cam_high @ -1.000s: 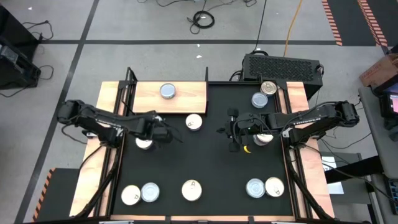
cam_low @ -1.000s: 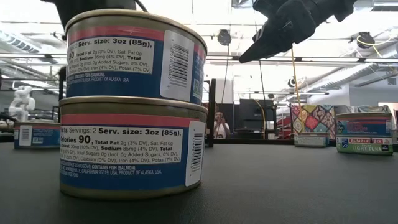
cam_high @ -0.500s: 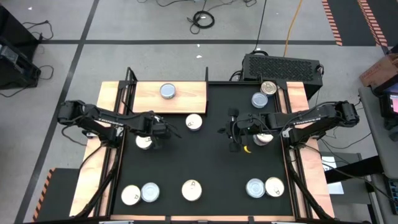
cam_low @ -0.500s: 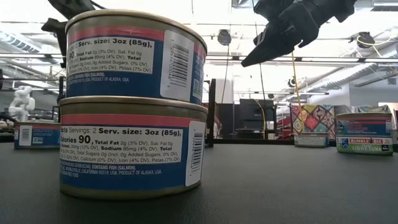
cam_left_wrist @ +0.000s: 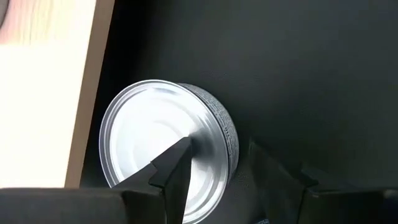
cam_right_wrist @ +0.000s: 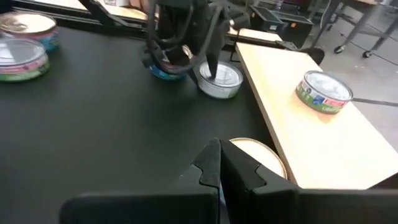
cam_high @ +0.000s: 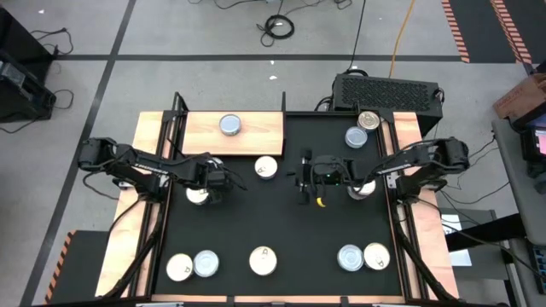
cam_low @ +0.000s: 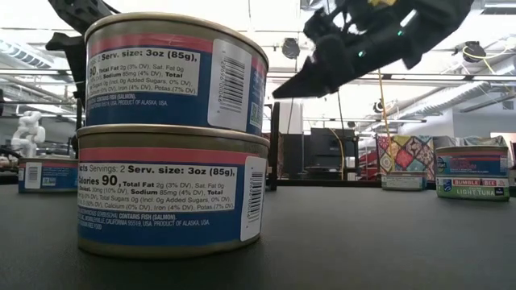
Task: Stack canned seafood by type on shelf
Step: Put the green tuna can on the shelf
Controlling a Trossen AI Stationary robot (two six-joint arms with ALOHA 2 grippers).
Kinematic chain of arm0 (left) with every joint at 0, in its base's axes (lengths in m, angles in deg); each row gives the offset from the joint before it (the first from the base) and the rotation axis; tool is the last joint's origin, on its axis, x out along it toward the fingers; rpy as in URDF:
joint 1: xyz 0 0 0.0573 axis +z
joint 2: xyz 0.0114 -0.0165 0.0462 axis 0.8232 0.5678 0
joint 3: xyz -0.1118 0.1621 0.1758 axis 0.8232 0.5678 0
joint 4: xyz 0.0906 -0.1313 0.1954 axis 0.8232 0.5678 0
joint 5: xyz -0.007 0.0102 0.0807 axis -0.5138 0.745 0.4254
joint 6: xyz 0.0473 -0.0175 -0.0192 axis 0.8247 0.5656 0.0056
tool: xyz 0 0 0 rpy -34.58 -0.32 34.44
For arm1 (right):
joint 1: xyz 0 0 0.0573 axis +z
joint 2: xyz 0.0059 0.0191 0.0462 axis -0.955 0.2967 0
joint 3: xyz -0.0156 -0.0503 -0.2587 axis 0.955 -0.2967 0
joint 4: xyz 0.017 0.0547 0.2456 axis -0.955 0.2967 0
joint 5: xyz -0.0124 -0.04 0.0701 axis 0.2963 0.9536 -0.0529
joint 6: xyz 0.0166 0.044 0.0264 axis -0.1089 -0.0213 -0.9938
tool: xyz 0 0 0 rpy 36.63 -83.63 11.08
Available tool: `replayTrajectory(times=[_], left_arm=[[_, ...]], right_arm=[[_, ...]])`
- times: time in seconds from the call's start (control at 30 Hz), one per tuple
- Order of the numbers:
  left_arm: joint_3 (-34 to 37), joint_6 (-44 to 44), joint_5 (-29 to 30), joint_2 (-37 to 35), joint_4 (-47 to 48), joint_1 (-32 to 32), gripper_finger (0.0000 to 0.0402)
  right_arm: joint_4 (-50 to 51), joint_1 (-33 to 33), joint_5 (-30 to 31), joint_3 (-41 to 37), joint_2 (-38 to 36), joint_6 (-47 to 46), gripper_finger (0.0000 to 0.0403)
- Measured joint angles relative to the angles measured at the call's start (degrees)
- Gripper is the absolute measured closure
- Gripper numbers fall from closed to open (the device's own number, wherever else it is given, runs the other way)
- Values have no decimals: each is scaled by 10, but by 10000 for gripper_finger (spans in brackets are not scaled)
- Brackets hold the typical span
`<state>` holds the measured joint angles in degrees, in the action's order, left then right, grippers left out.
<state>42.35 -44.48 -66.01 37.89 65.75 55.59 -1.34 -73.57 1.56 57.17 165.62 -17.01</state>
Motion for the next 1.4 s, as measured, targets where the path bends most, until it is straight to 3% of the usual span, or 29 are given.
replayTrajectory(times=[0.17,0.47,0.7,0.87,1.23,1.4], left_arm=[[1,2,5,0,-1,0,264],[0,13,-14,0,0,0,393],[-14,12,-13,2,5,-25,399],[-41,11,-45,3,1,-57,400],[-71,14,-22,3,7,-72,401],[-72,13,-60,3,-2,-74,389]], right_arm=[[-18,-4,-1,0,25,-1,403],[-18,-10,0,0,27,-3,403],[-17,-10,0,0,27,-4,403],[-18,-10,0,0,27,-10,403],[-18,-10,0,0,26,-10,403],[-18,-10,0,0,26,-10,403]])
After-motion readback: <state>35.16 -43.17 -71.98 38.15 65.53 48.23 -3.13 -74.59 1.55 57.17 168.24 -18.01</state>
